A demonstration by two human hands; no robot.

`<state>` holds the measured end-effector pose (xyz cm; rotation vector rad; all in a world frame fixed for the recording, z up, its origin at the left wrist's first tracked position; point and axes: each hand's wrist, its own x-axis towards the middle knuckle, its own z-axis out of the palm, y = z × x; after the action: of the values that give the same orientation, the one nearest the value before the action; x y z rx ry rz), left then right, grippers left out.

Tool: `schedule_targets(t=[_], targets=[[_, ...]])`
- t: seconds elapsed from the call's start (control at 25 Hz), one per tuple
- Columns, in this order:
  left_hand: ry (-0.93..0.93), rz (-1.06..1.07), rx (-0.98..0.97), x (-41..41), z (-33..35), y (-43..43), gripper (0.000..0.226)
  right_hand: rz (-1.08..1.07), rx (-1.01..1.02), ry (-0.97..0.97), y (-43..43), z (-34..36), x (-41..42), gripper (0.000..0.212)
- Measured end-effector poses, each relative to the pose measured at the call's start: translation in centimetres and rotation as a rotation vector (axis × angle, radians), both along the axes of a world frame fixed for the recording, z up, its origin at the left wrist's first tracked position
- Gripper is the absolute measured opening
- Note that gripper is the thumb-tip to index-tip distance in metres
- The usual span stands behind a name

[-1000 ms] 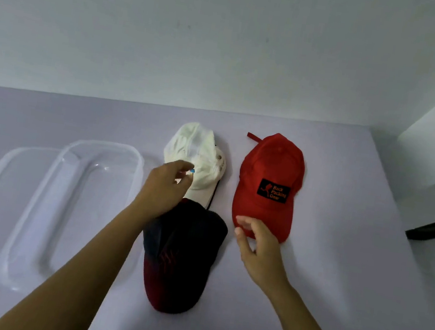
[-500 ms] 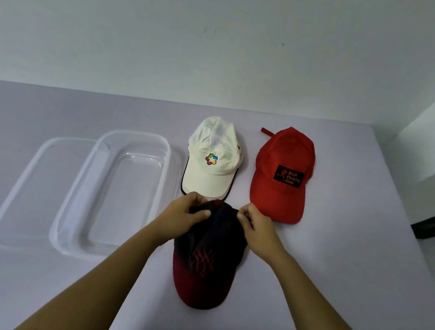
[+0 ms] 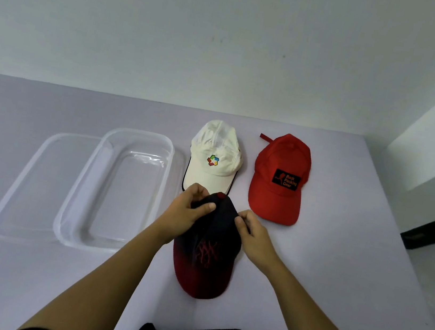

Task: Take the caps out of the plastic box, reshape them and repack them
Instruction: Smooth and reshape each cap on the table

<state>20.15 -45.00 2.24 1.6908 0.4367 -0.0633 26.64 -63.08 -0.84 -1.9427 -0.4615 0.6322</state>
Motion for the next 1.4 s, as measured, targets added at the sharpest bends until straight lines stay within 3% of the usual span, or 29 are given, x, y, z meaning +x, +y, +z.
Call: schedule_targets(t=[0.24,0.44,0.56,0.68,0.8,0.84,1.08,1.2,1.4], targets=[[0.213,-0.102,0.274,-0.6,-1.2,1.5,0.03,-0.123,0.059,0.173,-0.5,-1.2,0.5,0.026],[0.284,-0.123,0.49,-0.4,-2.1,1.9,0.024,-0.05,-0.008,0.146,-0.9,-2.0,1.2,0.026],[0.314,-0.083,0.204,-0.4,-2.5,1.6,0.024,0.066,-0.117,0.094,-0.5,-2.0,1.6,0.021],[0.324,-0.043,-0.076,-0.6,-3.2,1.1,0.023,0.094,-0.08,0.252,0.3,-1.5,1.6,0.015],[0.318,0.108,-0.27,-0.9,-3.8,1.1,0.02,0.07,-0.053,0.31,0.2,-1.5,1.9,0.024],[0.331,0.144,-0.244,-0.8,-3.8,1.2,0.021,0.051,-0.069,0.271,0.0,-1.7,2.2,0.029],[0.394,0.069,0.328,-0.1,-3.6,1.0,0.029,0.007,-0.342,0.002,-1.0,-2.8,4.0,0.055],[0.38,0.088,0.525,0.4,-4.5,0.6,0.029,-0.011,-0.518,-0.15,-0.6,-2.6,4.4,0.057],[0.496,0.234,0.136,1.1,-5.1,-0.1,0.031,-0.046,-0.362,-0.009,0.0,-3.6,4.0,0.056]])
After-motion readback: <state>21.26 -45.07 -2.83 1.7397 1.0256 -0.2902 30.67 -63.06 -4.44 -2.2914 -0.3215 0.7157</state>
